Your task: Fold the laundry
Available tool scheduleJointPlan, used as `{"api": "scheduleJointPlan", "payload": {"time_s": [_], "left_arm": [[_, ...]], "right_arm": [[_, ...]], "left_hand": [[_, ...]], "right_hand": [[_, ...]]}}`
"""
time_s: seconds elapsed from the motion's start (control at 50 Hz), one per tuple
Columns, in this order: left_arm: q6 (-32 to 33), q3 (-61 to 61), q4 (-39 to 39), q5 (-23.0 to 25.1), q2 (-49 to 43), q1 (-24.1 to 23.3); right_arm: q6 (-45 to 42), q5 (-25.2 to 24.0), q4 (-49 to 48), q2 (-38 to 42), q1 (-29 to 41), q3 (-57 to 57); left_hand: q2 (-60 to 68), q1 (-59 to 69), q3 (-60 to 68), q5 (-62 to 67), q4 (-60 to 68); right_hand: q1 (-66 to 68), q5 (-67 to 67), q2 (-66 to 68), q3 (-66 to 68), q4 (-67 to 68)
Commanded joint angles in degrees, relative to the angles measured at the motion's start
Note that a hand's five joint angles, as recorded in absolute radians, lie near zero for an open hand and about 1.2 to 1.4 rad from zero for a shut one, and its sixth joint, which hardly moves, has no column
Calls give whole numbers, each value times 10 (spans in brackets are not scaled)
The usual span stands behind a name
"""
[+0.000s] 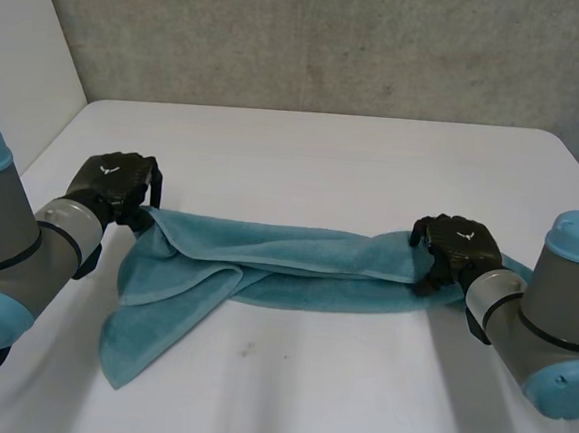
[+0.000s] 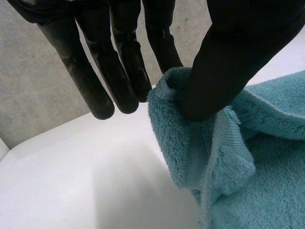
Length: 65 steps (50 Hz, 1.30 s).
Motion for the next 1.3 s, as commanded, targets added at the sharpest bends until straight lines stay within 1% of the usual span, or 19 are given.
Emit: {"api": "scheduleJointPlan", "payload": {"time_s": [0.02, 0.06, 0.08, 0.1, 0.16, 0.18, 0.22, 0.28, 0.34, 0.42, 0.52, 0.62, 0.7, 0.74, 0.78, 0.86, 1.06, 1.16, 1.3], "left_arm": [[0, -1, 0, 0, 1, 0], [0, -2, 0, 0, 1, -1], [0, -2, 0, 0, 1, -2], [0, -2, 0, 0, 1, -3], [1, -3, -4, -2, 0, -9], [1, -3, -4, -2, 0, -9], [2, -6, -6, -2, 1, -12], [2, -12, -6, -2, 6, -13], [0, -19, -8, -2, 25, -15], [-3, -31, -16, -2, 50, -27], [-22, -41, -24, -2, 80, -46], [-79, -43, -29, -10, 84, -62], [-115, -40, -28, -53, 73, -68], [-116, -39, -28, -63, 69, -68], [-114, -36, -29, -97, 49, -71], [-114, -39, -30, -111, 37, -71], [-113, -38, -25, -115, 4, -71], [-113, -36, -23, -115, -11, -71], [-106, -36, -23, -115, -20, -71]], "right_arm": [[-6, 5, -12, 36, -6, -33], [-6, 5, -22, 36, -6, -33], [-6, 5, -22, 36, -6, -33], [-5, 6, -35, 34, -6, -31], [-5, 13, -57, 17, -8, -26], [-6, 14, -58, 12, -8, -26], [-6, 16, -56, -1, -8, -25], [-5, 18, -56, -24, -8, -19], [-7, 17, -52, -59, -8, -8], [-16, 16, -43, -77, -8, -3], [-58, 13, -13, -122, -8, 17], [-64, 11, -8, -154, -8, 32], [-62, 11, -7, -183, -8, 39], [-59, 12, -8, -197, -9, 41], [-57, 13, -7, -213, -15, 41], [-50, 14, -5, -242, -29, 44], [44, 13, 10, -330, -57, 47], [63, 13, 14, -361, -73, 50], [66, 18, 10, -374, -94, 51]], "left_hand": [[29, 31, 26, 28, 29], [11, 12, 8, 9, 10], [-4, -3, -7, -6, -5], [-16, -15, -19, -18, -16], [-170, -169, -173, -172, -171], [-171, -169, -174, -172, -171], [-275, -273, -277, -276, -275], [-304, -302, -307, -305, -304], [-369, -368, -372, -371, -370], [-410, -408, -413, -411, -410], [-410, -408, -413, -411, -410], [-405, -403, -408, -406, -405], [-400, -398, -403, -401, -400], [-400, -398, -403, -401, -400], [-401, -400, -404, -403, -402], [-401, -400, -404, -403, -402], [-395, -393, -398, -396, -395], [-383, -381, -386, -384, -383], [-361, -360, -364, -363, -361]], "right_hand": [[327, 293, 275, 275, 279], [434, 400, 383, 383, 386], [435, 401, 383, 383, 387], [509, 475, 458, 458, 461], [510, 476, 458, 458, 462], [510, 476, 458, 458, 462], [510, 476, 458, 458, 462], [510, 476, 458, 458, 462], [510, 476, 458, 458, 462], [510, 476, 458, 458, 462], [510, 476, 458, 458, 462], [510, 476, 458, 458, 462], [510, 476, 458, 458, 462], [510, 476, 458, 458, 462], [510, 476, 458, 458, 462], [510, 476, 458, 458, 462], [510, 476, 458, 458, 462], [510, 476, 458, 458, 462], [510, 476, 458, 458, 462]]}}
